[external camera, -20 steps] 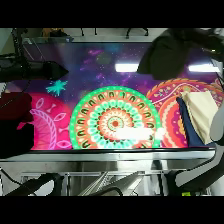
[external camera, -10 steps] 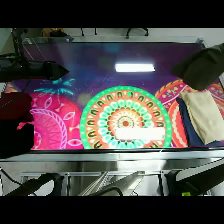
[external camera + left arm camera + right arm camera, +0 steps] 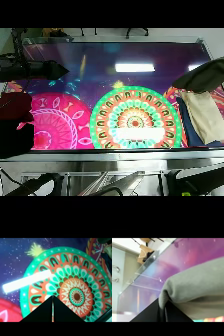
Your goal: Fold the shirts.
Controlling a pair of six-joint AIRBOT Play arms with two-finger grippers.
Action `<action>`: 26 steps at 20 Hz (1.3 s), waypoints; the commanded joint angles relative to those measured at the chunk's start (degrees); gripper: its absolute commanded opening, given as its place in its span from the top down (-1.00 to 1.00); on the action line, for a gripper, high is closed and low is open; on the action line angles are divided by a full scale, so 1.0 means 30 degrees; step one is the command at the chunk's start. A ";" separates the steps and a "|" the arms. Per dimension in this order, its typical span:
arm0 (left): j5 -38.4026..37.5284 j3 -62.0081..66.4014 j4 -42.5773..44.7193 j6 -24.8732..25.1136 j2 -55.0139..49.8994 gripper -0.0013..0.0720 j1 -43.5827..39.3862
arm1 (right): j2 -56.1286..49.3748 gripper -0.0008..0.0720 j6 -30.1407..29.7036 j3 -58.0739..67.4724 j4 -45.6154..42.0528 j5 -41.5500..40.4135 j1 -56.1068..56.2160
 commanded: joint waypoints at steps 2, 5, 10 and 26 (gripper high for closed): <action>-0.0029 0.0000 0.0000 -0.0022 0.0007 0.92 0.0007 | 0.1224 0.92 0.4306 0.0000 -0.3650 0.4255 -0.1195; -0.0036 0.0000 -0.0007 -0.0022 0.0007 0.92 0.0007 | 0.2098 0.92 0.5676 -0.1341 -0.7395 0.7592 -0.1268; -0.0539 0.0000 0.0007 -0.0007 0.0007 0.92 0.0007 | 0.4371 0.92 0.6579 -0.3825 -1.4214 0.9500 -0.1617; -0.0867 0.0000 0.0022 0.0226 0.0000 0.92 -0.0029 | 0.5996 -0.78 0.6390 -1.1220 -2.1260 0.9479 -0.1829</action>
